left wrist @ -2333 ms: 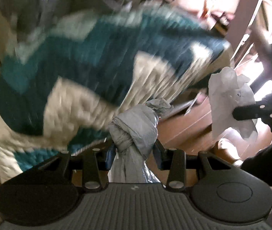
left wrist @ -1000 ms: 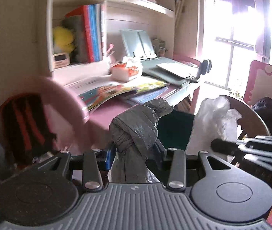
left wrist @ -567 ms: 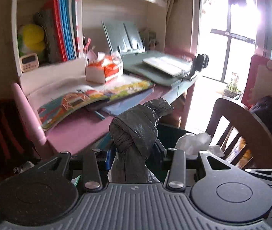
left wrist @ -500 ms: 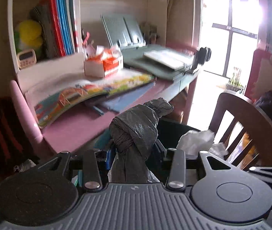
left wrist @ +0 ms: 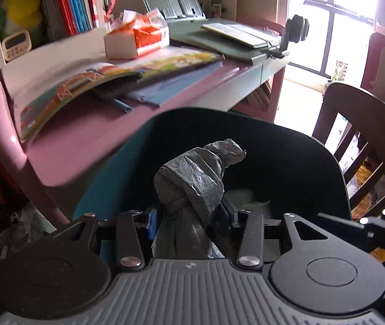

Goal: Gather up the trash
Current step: 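Open both tools to drop the grey bag and tissue into the bin, then move both tools back down to the floor under the bench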

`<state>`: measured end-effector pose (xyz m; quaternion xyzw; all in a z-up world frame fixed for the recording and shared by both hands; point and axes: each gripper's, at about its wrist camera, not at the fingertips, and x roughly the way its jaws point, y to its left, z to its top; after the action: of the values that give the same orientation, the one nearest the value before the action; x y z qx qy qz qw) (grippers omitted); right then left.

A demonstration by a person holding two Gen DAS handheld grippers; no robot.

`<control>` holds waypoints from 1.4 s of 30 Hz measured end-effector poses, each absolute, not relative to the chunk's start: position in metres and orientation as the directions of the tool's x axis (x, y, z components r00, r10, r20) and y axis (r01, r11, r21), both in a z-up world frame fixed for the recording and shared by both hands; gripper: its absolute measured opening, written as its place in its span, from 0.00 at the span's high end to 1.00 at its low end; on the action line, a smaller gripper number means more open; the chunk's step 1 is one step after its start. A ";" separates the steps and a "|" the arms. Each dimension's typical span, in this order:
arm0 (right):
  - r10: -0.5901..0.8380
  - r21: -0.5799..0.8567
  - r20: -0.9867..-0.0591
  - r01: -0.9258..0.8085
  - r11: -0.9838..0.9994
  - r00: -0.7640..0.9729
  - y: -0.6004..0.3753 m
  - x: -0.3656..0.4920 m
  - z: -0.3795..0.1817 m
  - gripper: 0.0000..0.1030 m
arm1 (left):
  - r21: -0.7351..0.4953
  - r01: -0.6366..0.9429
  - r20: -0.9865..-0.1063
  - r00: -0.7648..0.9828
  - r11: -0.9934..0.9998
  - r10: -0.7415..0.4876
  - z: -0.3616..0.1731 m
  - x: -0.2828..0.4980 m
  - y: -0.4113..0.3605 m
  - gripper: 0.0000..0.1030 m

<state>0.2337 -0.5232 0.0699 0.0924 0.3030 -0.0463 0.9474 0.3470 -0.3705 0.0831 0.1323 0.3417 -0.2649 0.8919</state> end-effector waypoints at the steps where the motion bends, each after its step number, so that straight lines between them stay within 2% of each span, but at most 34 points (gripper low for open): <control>1: -0.032 0.147 -0.582 0.144 0.979 0.812 -0.524 0.234 0.070 0.80 | 0.055 0.563 -0.679 0.626 0.825 -0.382 0.082 0.346 -0.370 0.57; 3: -0.029 0.148 -0.578 0.140 0.979 0.815 -0.524 0.233 0.070 0.78 | 0.043 0.566 -0.681 0.620 0.823 -0.391 0.080 0.345 -0.369 0.51; 5: -0.028 0.147 -0.571 0.135 0.980 0.820 -0.523 0.231 0.071 0.72 | 0.036 0.565 -0.678 0.620 0.825 -0.395 0.080 0.343 -0.367 0.42; 7: -0.032 0.141 -0.562 0.134 0.981 0.826 -0.521 0.229 0.073 0.65 | 0.039 0.564 -0.670 0.627 0.825 -0.397 0.081 0.339 -0.365 0.37; 13: -0.034 0.135 -0.551 0.129 0.983 0.834 -0.516 0.220 0.079 0.63 | 0.044 0.559 -0.647 0.648 0.828 -0.402 0.091 0.328 -0.355 0.26; 17: -0.029 0.140 -0.538 0.123 0.982 0.842 -0.513 0.211 0.086 0.61 | 0.047 0.560 -0.628 0.660 0.827 -0.411 0.101 0.316 -0.342 0.24; 21: -0.024 0.134 -0.514 0.107 0.985 0.858 -0.504 0.199 0.096 0.51 | 0.039 0.555 -0.610 0.672 0.831 -0.420 0.113 0.302 -0.323 0.24; 33: 0.026 0.113 -0.463 0.030 0.993 0.886 -0.463 0.158 0.124 0.45 | -0.005 0.513 -0.551 0.715 0.858 -0.431 0.146 0.257 -0.248 0.22; 42: 0.137 0.106 -0.420 -0.101 0.989 0.897 -0.412 0.135 0.139 0.42 | -0.053 0.475 -0.536 0.729 0.878 -0.426 0.148 0.226 -0.164 0.22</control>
<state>0.1348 -0.4120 0.1387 0.0409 0.2185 0.0613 0.9731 0.2261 -0.1643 0.1483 0.0439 0.2770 -0.2426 0.9287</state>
